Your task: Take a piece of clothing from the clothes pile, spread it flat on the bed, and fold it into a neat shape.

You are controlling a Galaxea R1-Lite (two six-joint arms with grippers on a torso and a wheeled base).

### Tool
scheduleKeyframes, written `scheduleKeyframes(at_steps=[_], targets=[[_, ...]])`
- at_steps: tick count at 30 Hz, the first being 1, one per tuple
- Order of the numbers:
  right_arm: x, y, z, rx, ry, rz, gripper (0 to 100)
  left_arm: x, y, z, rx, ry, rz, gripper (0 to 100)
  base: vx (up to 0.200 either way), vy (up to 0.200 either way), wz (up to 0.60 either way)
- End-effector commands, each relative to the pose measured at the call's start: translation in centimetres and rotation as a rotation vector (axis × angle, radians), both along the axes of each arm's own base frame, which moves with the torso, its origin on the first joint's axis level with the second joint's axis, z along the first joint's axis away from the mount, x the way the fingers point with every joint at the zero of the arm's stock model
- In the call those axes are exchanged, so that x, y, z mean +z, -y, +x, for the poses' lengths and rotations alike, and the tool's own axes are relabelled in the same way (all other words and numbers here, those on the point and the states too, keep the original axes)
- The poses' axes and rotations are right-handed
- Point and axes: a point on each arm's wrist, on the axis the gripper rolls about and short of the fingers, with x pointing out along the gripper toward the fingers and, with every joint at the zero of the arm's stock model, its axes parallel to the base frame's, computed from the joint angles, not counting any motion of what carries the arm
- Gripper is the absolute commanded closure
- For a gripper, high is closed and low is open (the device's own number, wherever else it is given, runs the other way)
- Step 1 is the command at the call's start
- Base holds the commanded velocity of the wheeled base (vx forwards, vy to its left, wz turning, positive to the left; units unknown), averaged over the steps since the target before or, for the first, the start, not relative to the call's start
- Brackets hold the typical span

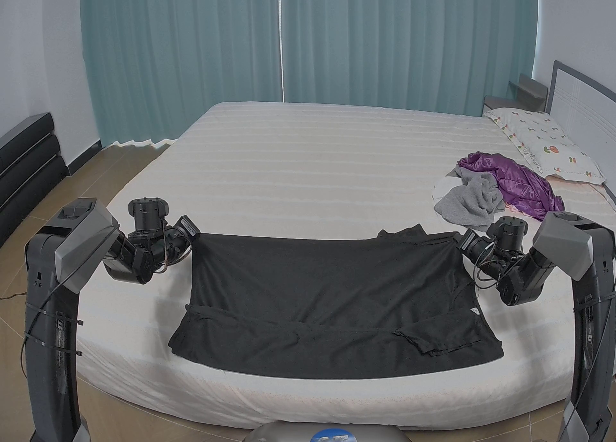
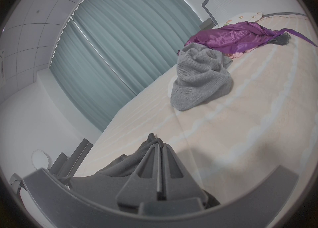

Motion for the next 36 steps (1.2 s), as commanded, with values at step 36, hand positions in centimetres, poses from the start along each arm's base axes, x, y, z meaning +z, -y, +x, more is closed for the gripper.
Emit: scheduleKeyframes(at_steps=[36], targets=[[1.3,0.5,-9.7,0.1,-0.125,0.095,100,1.3,-0.9,-6.9,-0.027,-0.133,0.083,100,0.0,0.0,0.0]])
